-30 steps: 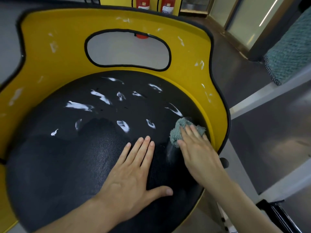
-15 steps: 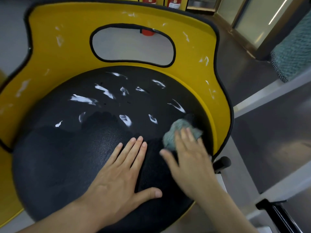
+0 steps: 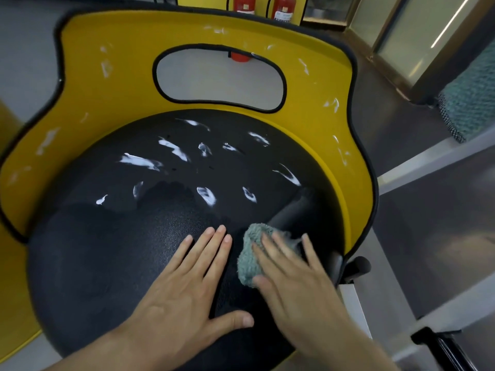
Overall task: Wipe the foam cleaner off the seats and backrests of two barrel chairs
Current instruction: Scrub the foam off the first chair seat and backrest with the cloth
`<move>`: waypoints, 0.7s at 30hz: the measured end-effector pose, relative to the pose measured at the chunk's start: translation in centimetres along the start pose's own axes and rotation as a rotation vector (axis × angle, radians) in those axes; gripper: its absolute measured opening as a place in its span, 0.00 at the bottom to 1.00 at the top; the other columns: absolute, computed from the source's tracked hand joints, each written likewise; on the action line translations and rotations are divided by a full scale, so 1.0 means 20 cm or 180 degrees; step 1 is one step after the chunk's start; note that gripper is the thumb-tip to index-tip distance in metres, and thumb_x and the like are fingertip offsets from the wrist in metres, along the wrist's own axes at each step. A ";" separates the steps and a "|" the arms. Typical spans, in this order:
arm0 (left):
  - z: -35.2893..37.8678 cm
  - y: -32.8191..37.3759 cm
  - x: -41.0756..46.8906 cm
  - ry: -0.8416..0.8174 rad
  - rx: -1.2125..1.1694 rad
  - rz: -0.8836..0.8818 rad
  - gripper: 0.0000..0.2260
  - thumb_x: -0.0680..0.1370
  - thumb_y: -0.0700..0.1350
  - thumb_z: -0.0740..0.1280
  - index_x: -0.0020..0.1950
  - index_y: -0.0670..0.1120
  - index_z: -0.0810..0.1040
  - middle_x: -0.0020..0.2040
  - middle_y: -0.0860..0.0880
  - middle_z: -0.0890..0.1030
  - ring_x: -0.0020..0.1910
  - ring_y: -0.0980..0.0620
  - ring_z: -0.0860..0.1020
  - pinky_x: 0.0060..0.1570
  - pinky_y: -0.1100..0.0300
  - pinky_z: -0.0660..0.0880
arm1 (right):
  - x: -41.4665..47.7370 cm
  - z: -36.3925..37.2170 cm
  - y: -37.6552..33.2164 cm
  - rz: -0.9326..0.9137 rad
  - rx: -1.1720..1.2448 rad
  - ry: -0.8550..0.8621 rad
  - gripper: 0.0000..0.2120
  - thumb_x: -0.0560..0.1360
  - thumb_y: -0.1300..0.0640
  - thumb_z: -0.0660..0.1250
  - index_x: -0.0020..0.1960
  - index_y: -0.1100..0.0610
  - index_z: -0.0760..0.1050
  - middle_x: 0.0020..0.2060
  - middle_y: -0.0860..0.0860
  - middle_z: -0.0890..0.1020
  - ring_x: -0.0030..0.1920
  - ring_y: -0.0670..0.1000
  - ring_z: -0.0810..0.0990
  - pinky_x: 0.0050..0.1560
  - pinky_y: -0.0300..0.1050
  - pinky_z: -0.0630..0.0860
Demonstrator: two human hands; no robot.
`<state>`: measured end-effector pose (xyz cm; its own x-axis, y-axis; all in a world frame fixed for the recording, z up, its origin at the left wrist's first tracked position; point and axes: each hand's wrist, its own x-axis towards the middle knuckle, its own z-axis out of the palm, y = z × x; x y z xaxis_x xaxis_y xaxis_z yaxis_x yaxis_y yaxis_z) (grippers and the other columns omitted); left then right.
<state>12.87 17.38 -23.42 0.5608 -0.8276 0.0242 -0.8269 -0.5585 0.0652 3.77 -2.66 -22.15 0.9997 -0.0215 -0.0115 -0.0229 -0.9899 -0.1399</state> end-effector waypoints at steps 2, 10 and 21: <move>0.00 0.00 0.00 -0.0003 0.0002 0.0006 0.49 0.76 0.78 0.53 0.80 0.39 0.62 0.81 0.42 0.61 0.80 0.44 0.60 0.72 0.47 0.57 | 0.11 -0.03 0.12 0.0335 -0.0144 0.0049 0.30 0.84 0.42 0.37 0.81 0.52 0.57 0.79 0.48 0.61 0.80 0.48 0.53 0.79 0.59 0.48; 0.01 0.00 0.00 0.0038 -0.0057 -0.0056 0.49 0.76 0.78 0.52 0.80 0.39 0.63 0.81 0.42 0.62 0.80 0.44 0.60 0.72 0.46 0.57 | 0.10 -0.04 -0.02 0.0620 0.0009 -0.0110 0.35 0.81 0.37 0.29 0.81 0.48 0.54 0.81 0.48 0.55 0.81 0.51 0.49 0.79 0.61 0.45; 0.00 0.01 -0.01 0.0072 -0.0071 -0.0043 0.49 0.76 0.78 0.51 0.80 0.39 0.63 0.80 0.41 0.62 0.80 0.44 0.60 0.72 0.47 0.57 | 0.08 -0.06 0.10 0.1107 -0.0196 -0.0379 0.40 0.72 0.23 0.28 0.80 0.38 0.37 0.80 0.41 0.39 0.80 0.49 0.34 0.77 0.61 0.34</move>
<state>12.65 17.45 -23.48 0.5728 -0.8184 0.0455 -0.8184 -0.5679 0.0879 5.27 -4.86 -21.35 0.9241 -0.3453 -0.1634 -0.3570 -0.9329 -0.0477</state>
